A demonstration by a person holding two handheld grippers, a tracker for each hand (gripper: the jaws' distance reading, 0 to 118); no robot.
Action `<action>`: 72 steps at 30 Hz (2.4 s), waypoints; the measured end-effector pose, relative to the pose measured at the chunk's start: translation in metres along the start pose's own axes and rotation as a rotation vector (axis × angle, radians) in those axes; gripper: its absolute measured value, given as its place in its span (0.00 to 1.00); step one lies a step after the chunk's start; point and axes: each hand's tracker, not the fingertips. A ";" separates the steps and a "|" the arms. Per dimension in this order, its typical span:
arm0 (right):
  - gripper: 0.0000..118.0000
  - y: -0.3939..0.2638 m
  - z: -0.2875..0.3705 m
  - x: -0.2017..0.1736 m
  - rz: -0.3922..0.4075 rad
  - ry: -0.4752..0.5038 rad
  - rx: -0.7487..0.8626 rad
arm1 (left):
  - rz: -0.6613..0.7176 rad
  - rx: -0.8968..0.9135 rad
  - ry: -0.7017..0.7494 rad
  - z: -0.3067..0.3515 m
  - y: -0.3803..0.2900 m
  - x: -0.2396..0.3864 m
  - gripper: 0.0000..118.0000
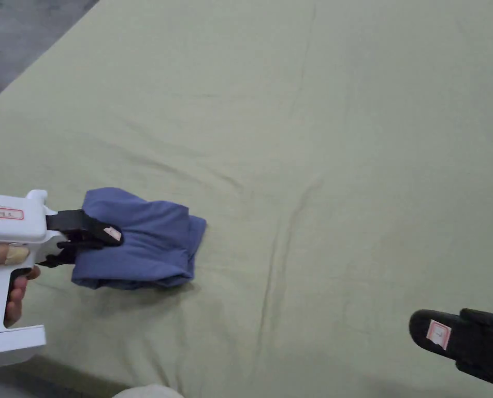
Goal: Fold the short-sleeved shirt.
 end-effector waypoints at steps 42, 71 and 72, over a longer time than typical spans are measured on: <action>0.03 0.078 0.011 -0.130 0.537 -0.435 0.049 | -0.705 0.591 0.313 0.094 -0.145 0.316 0.00; 1.00 0.163 0.219 -0.223 0.536 -0.905 0.790 | -0.894 1.146 -0.079 0.124 -0.220 0.548 1.00; 1.00 0.171 0.206 -0.211 0.520 -0.876 0.792 | -0.891 1.139 -0.077 0.126 -0.217 0.548 1.00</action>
